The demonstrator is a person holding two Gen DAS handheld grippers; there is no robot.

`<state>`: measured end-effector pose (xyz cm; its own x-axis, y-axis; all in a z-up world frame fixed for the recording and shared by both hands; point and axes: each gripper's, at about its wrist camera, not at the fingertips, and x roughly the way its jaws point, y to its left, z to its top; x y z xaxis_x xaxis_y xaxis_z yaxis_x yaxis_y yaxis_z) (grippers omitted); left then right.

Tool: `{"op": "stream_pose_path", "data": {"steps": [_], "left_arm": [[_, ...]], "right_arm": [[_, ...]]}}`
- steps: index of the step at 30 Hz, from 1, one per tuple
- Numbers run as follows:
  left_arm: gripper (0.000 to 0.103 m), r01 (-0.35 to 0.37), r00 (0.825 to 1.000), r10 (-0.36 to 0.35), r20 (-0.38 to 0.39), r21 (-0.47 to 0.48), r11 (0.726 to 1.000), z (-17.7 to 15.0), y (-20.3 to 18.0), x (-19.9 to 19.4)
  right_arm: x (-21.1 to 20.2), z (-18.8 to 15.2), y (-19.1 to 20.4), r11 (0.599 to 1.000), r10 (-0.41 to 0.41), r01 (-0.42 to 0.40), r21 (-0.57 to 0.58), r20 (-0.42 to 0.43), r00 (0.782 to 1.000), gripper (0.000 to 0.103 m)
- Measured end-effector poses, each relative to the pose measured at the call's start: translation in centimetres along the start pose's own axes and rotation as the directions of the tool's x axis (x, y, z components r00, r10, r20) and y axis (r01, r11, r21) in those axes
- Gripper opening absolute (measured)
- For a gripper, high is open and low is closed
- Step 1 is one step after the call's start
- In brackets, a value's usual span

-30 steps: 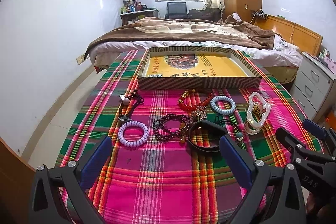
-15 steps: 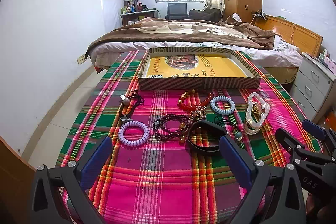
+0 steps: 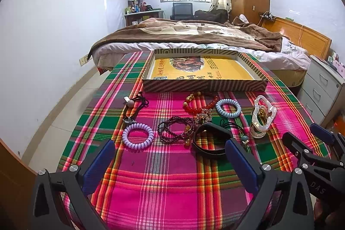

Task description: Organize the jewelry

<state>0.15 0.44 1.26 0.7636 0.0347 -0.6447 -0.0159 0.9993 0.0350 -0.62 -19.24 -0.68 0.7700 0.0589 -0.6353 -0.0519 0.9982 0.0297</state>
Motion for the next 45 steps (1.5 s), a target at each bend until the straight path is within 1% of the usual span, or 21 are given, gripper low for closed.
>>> {"op": "stream_pose_path", "data": {"steps": [12,17,22,25,28,29,31,32,34,36,37,38,41,43,44,45], "left_arm": [[0.103,-0.002,1.000,0.002,-0.005,-0.002,1.000,-0.1,0.2,-0.1],[0.103,0.003,1.000,-0.003,-0.013,-0.004,1.000,-0.2,1.0,0.3],[0.103,0.058,0.998,-0.059,-0.021,-0.017,0.998,-0.2,2.7,1.2],[0.103,0.068,0.998,-0.068,-0.015,-0.038,0.997,-0.1,3.8,1.6],[0.103,0.099,0.995,-0.100,-0.020,-0.066,0.993,0.4,5.1,2.2],[0.103,0.101,0.994,-0.103,-0.025,-0.071,0.992,0.5,5.4,2.4],[0.103,0.095,0.995,-0.098,-0.033,-0.076,0.993,0.6,6.0,2.9],[0.103,0.086,0.995,-0.090,-0.043,-0.082,0.993,0.7,6.3,3.3],[0.103,0.088,0.994,-0.094,-0.058,-0.101,0.991,0.5,6.9,3.9],[0.103,0.102,0.992,-0.110,-0.068,-0.113,0.988,0.4,7.2,4.3],[0.103,0.103,0.991,-0.112,-0.073,-0.117,0.988,0.4,7.4,4.6],[0.103,0.097,0.991,-0.107,-0.077,-0.122,0.988,0.3,7.5,4.8],[0.103,0.100,0.988,-0.114,-0.100,-0.141,0.985,0.2,8.2,5.6],[0.103,0.105,0.986,-0.123,-0.114,-0.154,0.982,0.1,8.5,6.0],[0.103,0.106,0.985,-0.126,-0.120,-0.160,0.981,0.0,8.6,6.1],[0.103,0.098,0.985,-0.119,-0.128,-0.160,0.982,-0.1,8.7,6.4]], "right_arm": [[0.0,0.0,0.1,1.000,-0.003,0.003,-0.001,-0.001,1.000,0.086],[0.3,0.1,-0.3,1.000,-0.007,0.007,0.006,-0.004,1.000,0.086],[0.8,0.8,-1.4,0.999,-0.010,0.010,0.042,-0.008,1.000,0.086],[1.5,1.4,-1.9,0.998,-0.017,0.018,0.058,-0.015,1.000,0.086],[2.4,2.0,-2.1,0.996,0.006,-0.004,0.084,-0.016,1.000,0.085],[2.6,2.1,-2.1,0.996,0.010,-0.009,0.084,-0.018,1.000,0.084],[3.1,2.4,-1.8,0.997,0.023,-0.021,0.077,-0.024,0.999,0.074],[3.5,2.6,-1.6,0.997,0.027,-0.025,0.073,-0.028,0.999,0.073],[4.4,3.0,-1.4,0.996,0.041,-0.037,0.079,-0.046,0.998,0.066],[5.2,3.1,-1.3,0.995,0.057,-0.051,0.087,-0.067,0.996,0.064],[5.5,3.2,-1.2,0.994,0.059,-0.052,0.092,-0.078,0.995,0.060],[5.9,3.3,-1.1,0.994,0.065,-0.057,0.096,-0.088,0.994,0.059],[6.6,3.5,-0.7,0.995,0.063,-0.054,0.086,-0.097,0.993,0.056],[7.0,3.6,-0.7,0.995,0.063,-0.053,0.089,-0.111,0.992,0.046],[7.3,3.6,-0.6,0.995,0.061,-0.050,0.091,-0.123,0.991,0.044],[7.6,3.6,-0.6,0.995,0.052,-0.039,0.094,-0.133,0.990,0.037]]}}
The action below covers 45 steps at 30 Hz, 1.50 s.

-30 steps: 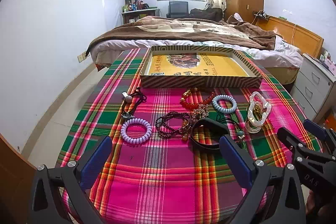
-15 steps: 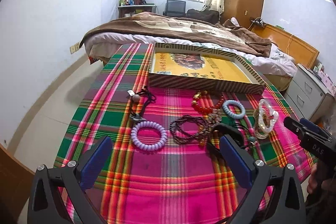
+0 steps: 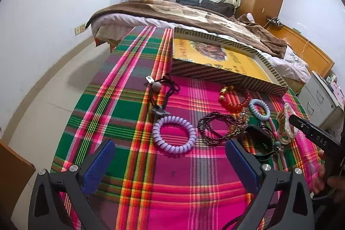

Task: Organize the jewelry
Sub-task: 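Lower the right tool onto the clear acrylic jewelry holder and close it, then close the left tool on the lavender coil bracelet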

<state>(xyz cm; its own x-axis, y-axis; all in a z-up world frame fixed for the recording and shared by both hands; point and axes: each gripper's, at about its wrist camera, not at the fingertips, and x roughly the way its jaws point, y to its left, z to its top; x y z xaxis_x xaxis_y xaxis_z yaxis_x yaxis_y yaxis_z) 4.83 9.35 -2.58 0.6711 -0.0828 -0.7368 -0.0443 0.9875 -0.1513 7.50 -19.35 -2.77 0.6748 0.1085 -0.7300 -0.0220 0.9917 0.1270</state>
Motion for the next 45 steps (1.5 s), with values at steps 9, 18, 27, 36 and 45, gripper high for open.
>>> {"op": "stream_pose_path", "data": {"steps": [9,18,27,36,45], "left_arm": [[0.103,0.006,0.999,-0.006,-0.043,-0.016,1.000,0.2,0.7,0.8],[0.103,0.033,0.997,-0.033,-0.064,-0.010,0.999,-0.1,0.6,0.9],[0.096,-0.020,0.997,0.014,-0.072,-0.083,0.996,1.1,2.0,2.0],[0.089,-0.163,0.979,0.159,-0.129,-0.017,0.986,1.6,1.5,4.2],[0.076,-0.201,0.973,0.201,-0.115,0.014,0.980,1.6,0.6,4.6]], "right_arm": [[-0.6,0.2,-0.4,1.000,-0.013,0.012,0.029,0.018,1.000,0.012],[-3.0,0.1,-2.6,0.999,0.010,-0.014,0.052,0.065,0.998,0.012],[-5.5,0.1,-5.1,0.996,0.018,-0.029,0.087,0.120,0.993,0.012],[-4.9,0.4,-5.2,0.996,0.045,-0.054,0.077,0.115,0.992,0.012],[-4.4,0.4,-5.3,0.996,0.057,-0.064,0.068,0.104,0.993,0.012]]}}
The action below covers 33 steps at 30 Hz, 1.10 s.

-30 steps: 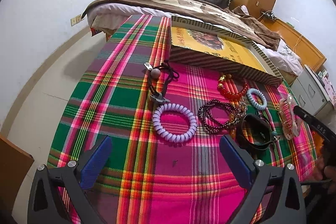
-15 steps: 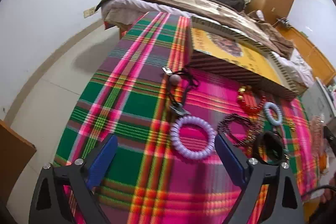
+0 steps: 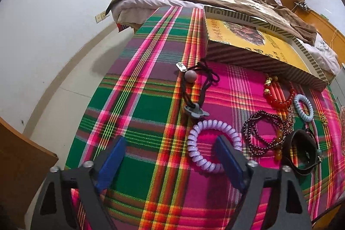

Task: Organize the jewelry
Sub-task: 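Close the left tool on the lavender coil bracelet, then carry the acrylic holder with the right tool while the left tool carries the lavender bracelet to the yellow tray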

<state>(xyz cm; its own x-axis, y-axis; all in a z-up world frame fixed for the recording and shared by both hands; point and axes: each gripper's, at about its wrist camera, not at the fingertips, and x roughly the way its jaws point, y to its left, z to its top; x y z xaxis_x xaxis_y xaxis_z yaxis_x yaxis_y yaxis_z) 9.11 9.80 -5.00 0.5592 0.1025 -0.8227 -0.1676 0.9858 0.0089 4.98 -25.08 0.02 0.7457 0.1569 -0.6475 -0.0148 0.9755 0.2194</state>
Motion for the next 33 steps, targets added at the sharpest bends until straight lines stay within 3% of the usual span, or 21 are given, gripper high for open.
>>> {"op": "stream_pose_path", "data": {"steps": [4,8,10,15,23,27,31,33], "left_arm": [[0.038,0.015,1.000,-0.016,0.010,0.035,0.999,0.4,-1.1,-0.2],[0.012,0.079,0.997,-0.080,0.017,0.058,0.995,0.2,-1.9,-0.6],[0.010,0.122,0.992,-0.122,0.011,0.051,0.991,0.1,-1.9,-0.7],[0.010,0.145,0.988,-0.148,0.052,0.050,0.988,0.6,-2.1,-2.1],[0.009,0.179,0.977,-0.186,0.103,0.075,0.981,1.0,-2.6,-4.3],[0.009,0.200,0.970,-0.211,0.121,0.091,0.975,1.3,-3.2,-5.0],[0.009,0.220,0.964,-0.232,0.129,0.100,0.970,1.4,-3.6,-5.4],[0.009,0.219,0.964,-0.231,0.133,0.102,0.970,1.5,-3.6,-5.5]], "right_arm": [[0.1,0.0,0.0,1.000,0.002,-0.002,0.003,-0.002,1.000,0.012],[0.1,0.0,0.2,1.000,0.001,-0.001,-0.005,-0.005,1.000,0.012],[0.1,0.1,0.3,1.000,0.006,-0.006,-0.007,-0.003,1.000,0.011],[-0.5,0.6,0.6,1.000,0.002,-0.002,-0.023,0.028,1.000,0.010],[-0.2,0.2,-1.4,0.999,-0.036,0.036,0.020,0.000,0.999,0.012],[1.2,-0.5,-1.6,1.000,-0.018,0.019,0.015,-0.072,0.997,0.041],[2.9,-1.2,-1.2,1.000,-0.013,0.015,0.011,-0.126,0.992,0.043],[3.9,-1.4,-1.0,0.999,-0.051,0.051,-0.003,-0.168,0.985,0.043]]}}
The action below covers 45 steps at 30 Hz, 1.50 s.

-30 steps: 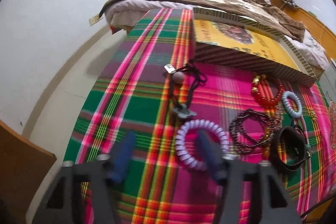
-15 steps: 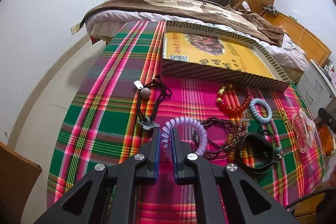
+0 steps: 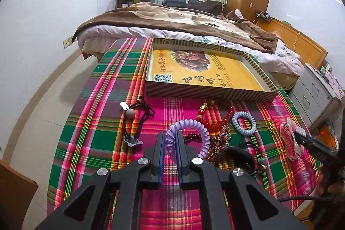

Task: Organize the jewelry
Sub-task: 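Carry the acrylic holder with the right tool while the left tool carries the lavender bracelet to the yellow tray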

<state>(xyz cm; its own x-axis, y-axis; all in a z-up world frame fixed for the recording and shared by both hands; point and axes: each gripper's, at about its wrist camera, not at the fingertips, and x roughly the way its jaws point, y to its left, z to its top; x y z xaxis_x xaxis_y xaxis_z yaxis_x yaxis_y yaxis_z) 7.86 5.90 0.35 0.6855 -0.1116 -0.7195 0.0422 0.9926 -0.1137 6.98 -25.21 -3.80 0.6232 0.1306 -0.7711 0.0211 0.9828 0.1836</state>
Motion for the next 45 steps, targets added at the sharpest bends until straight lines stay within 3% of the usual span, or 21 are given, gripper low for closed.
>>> {"op": "stream_pose_path", "data": {"steps": [2,4,7,14,22,28,32,36,45], "left_arm": [[0.009,-0.002,1.000,0.002,0.002,0.002,1.000,0.2,0.0,0.0],[0.009,0.003,1.000,-0.003,0.007,0.002,1.000,0.4,-0.1,-0.2],[0.009,0.013,1.000,-0.013,0.012,0.007,1.000,0.8,-0.2,-0.2],[0.009,0.036,0.999,-0.037,0.034,0.020,0.999,2.3,-0.4,-0.6],[0.009,0.089,0.995,-0.090,0.041,0.022,0.996,6.5,-0.4,1.3],[0.009,0.112,0.993,-0.112,0.030,0.004,0.994,10.7,-0.1,5.1],[0.009,0.149,0.989,-0.149,0.006,-0.012,0.989,13.5,0.1,8.4],[0.009,0.143,0.990,-0.143,-0.003,-0.011,0.990,15.9,0.1,11.6],[0.009,0.126,0.982,-0.128,-0.139,-0.027,0.992,18.8,-0.1,20.1]], "right_arm": [[0.3,-0.1,-0.3,1.000,0.007,-0.007,0.019,-0.001,1.000,0.041],[0.3,-0.1,-0.4,1.000,0.004,-0.004,0.024,-0.005,1.000,0.020],[-0.1,-0.1,-0.5,1.000,-0.007,0.007,0.016,0.000,1.000,0.015],[-3.0,2.1,0.0,1.000,-0.006,0.006,-0.001,0.089,0.996,0.015],[-2.7,7.9,1.9,0.998,0.013,-0.004,-0.064,0.141,0.990,0.015],[0.9,12.7,3.2,0.995,0.032,-0.021,-0.100,0.113,0.993,0.015],[4.5,15.4,3.8,0.992,0.018,-0.010,-0.125,0.066,0.998,0.015],[7.6,17.1,4.0,0.990,-0.009,0.012,-0.144,0.027,1.000,0.015],[14.3,20.5,3.8,0.988,-0.077,0.065,-0.143,-0.074,0.994,0.015]]}}
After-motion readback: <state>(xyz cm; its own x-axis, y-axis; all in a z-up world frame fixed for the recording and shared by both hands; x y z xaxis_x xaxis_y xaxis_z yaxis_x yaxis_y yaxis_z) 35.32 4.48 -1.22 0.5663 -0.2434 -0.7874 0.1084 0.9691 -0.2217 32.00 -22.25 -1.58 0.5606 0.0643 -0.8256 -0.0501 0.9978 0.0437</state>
